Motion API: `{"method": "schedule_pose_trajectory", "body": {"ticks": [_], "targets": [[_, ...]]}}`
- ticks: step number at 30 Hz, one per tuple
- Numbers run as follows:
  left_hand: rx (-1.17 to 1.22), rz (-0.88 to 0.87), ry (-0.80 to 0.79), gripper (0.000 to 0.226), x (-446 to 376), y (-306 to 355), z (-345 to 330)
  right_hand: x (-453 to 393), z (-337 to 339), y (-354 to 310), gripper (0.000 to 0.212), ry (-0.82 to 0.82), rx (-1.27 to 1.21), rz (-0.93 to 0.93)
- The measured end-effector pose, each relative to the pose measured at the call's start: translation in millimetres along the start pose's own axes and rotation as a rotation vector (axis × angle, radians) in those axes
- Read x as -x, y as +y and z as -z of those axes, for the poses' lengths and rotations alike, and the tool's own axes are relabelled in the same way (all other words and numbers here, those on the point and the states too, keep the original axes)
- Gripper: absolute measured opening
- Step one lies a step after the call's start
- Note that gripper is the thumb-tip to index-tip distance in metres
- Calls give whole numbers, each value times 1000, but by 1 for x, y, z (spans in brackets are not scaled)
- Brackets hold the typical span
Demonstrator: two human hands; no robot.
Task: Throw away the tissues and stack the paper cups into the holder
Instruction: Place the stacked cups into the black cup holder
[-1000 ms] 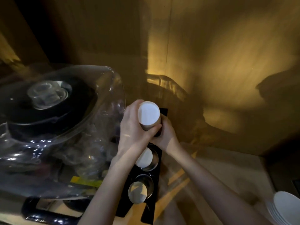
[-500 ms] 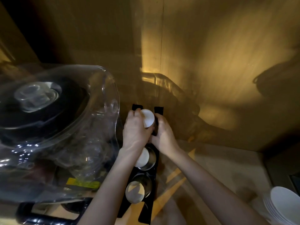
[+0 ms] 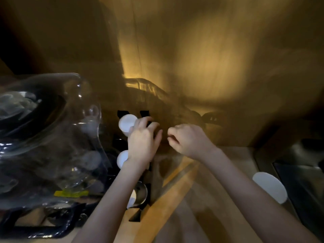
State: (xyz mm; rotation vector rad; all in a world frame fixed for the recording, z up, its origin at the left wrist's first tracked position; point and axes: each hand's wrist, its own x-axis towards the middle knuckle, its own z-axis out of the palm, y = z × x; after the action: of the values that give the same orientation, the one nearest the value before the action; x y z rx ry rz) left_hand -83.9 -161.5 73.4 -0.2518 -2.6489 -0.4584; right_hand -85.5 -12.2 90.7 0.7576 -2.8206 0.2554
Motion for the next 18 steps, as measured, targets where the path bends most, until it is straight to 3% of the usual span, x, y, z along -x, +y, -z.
{"method": "schedule_pose_trajectory", "body": {"ticks": [6, 9, 13, 16, 18], "targets": [[81, -206, -216, 20, 16, 61, -34, 94, 26, 56, 25, 28, -10, -250], [83, -279, -300, 26, 28, 97, -58, 154, 23, 84, 23, 143, 18, -473], [57, -352, -442, 55, 45, 143, -94, 226, 4, 116, 21, 197, 28, -799], [-12, -346, -610, 86, 57, 173, -124, 261, -17, 131, 35, 72, -58, -955], [-51, -359, -706, 104, 64, 190, -142, 272, -31, 134, 50, -5, -240, -1055]]}}
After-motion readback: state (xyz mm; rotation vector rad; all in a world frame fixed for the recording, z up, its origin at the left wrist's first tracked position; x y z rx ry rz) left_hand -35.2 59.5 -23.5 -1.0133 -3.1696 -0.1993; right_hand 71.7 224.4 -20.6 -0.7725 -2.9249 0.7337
